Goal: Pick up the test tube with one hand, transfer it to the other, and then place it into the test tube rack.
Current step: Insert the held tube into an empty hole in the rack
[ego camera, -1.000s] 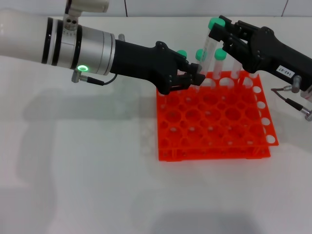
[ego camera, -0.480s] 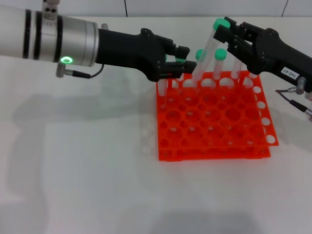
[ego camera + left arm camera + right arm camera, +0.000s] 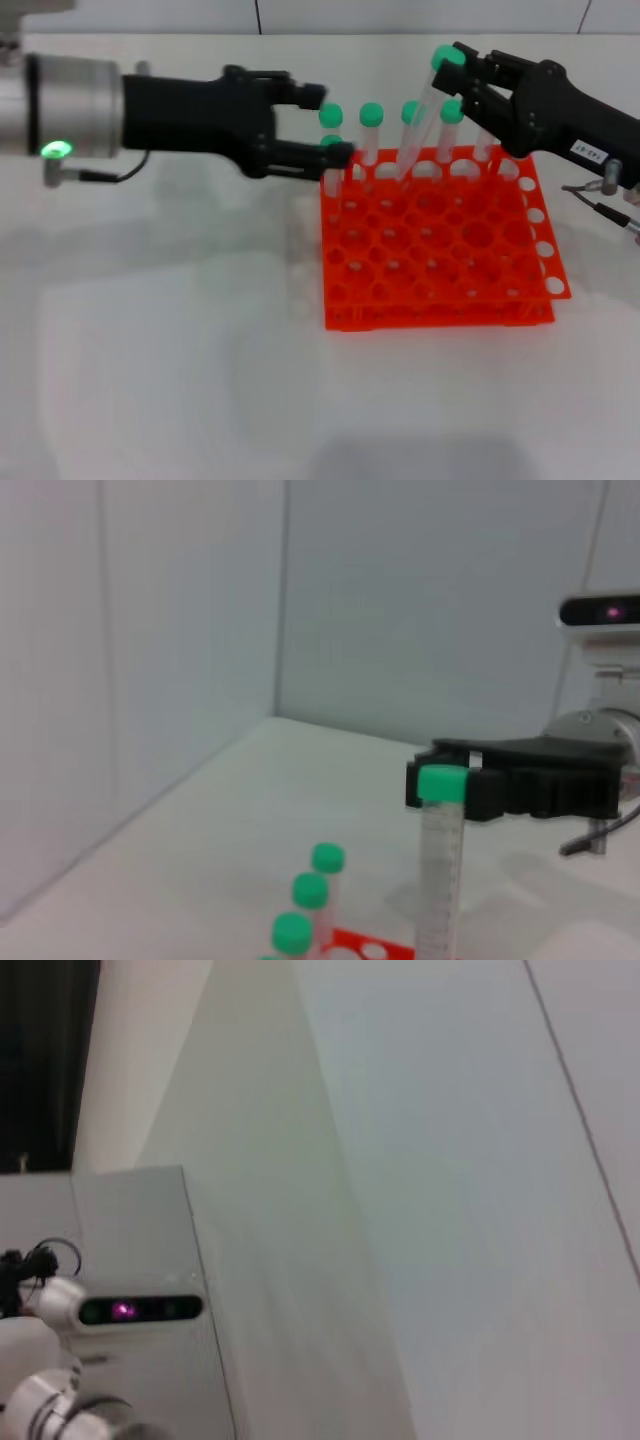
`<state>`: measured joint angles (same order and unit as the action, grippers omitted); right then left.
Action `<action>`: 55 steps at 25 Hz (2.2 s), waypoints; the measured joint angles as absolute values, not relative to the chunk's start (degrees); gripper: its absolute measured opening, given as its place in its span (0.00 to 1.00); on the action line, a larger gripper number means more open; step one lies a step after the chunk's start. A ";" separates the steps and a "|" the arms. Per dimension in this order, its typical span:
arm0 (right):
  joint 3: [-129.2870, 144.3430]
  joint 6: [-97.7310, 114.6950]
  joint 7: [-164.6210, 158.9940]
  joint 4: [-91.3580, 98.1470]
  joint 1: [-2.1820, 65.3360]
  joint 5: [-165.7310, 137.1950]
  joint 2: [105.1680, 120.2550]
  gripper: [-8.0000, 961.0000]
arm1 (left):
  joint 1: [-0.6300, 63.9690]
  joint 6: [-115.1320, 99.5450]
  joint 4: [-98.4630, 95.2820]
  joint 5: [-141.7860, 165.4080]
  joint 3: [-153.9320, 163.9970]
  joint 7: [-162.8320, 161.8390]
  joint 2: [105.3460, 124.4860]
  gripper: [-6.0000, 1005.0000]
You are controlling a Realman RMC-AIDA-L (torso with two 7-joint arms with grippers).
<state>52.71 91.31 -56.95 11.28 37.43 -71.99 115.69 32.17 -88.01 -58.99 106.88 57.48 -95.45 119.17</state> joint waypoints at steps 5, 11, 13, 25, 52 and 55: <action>54.17 88.70 -55.52 12.55 37.70 -72.11 116.01 0.26 | 24.29 -87.29 -60.38 101.32 57.38 -89.07 119.33 0.87; 56.83 84.68 -51.50 11.71 40.06 -71.89 116.18 0.26 | 12.23 -85.77 -59.73 92.24 57.22 -78.67 119.46 0.87; 56.99 83.66 -51.00 11.41 40.75 -71.87 116.19 0.26 | 8.81 -85.31 -58.80 90.13 57.21 -75.40 119.49 0.87; 57.22 80.71 -48.52 9.25 43.00 -71.85 116.19 0.26 | 0.81 -85.35 -50.73 85.99 55.55 -67.88 119.37 0.86; 58.53 77.75 -47.03 4.42 46.22 -71.01 116.18 0.26 | 4.49 -84.35 -47.51 86.70 54.05 -67.23 119.12 0.86; 58.53 77.33 -46.98 3.99 46.18 -71.03 116.18 0.27 | 4.62 -84.35 -47.39 86.73 54.05 -67.07 119.11 0.86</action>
